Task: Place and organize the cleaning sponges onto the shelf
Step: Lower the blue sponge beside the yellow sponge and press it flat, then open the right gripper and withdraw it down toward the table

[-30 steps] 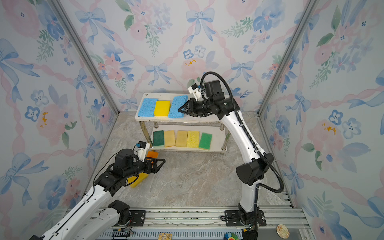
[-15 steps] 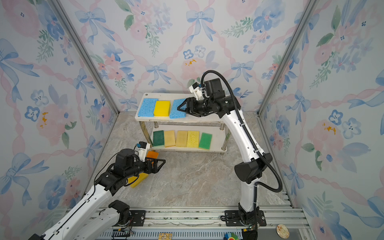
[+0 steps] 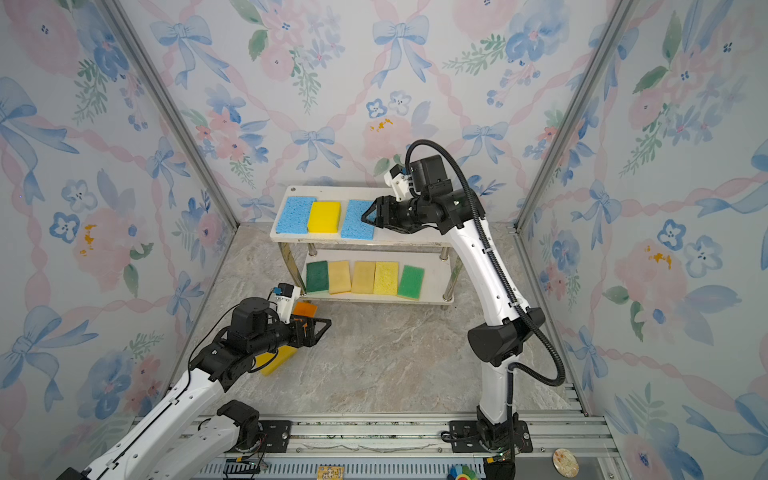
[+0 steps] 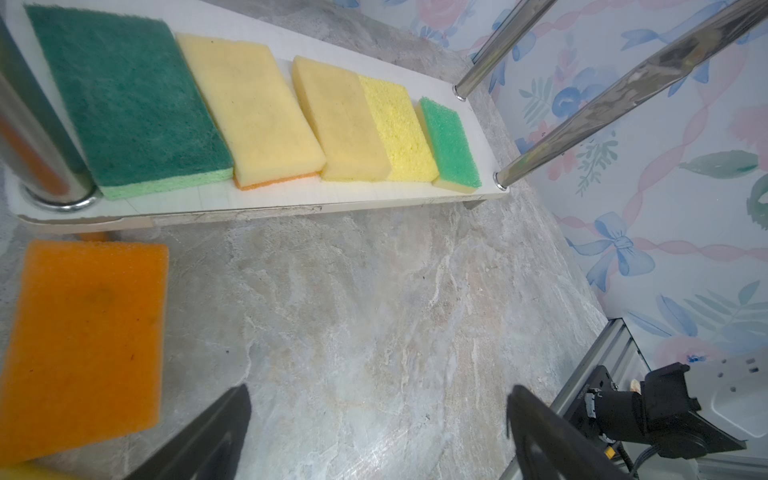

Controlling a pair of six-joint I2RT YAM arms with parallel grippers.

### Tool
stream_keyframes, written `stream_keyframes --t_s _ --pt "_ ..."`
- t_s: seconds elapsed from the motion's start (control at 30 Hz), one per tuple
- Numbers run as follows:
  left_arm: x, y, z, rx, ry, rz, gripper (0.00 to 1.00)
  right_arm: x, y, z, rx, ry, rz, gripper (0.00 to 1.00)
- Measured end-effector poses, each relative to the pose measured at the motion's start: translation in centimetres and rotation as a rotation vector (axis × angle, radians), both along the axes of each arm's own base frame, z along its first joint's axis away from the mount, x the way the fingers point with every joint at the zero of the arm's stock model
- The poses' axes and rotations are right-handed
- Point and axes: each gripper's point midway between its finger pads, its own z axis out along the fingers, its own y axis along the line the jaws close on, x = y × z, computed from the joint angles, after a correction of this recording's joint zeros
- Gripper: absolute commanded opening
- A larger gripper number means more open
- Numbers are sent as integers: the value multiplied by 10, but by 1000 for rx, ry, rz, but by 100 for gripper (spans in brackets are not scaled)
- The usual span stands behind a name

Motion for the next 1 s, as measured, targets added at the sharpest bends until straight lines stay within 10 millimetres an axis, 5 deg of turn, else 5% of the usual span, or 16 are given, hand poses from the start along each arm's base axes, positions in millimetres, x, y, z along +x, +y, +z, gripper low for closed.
stream_keyframes --t_s 1.0 --pt "0 0 0 0 0 0 98 8 23 2 24 -44 8 64"
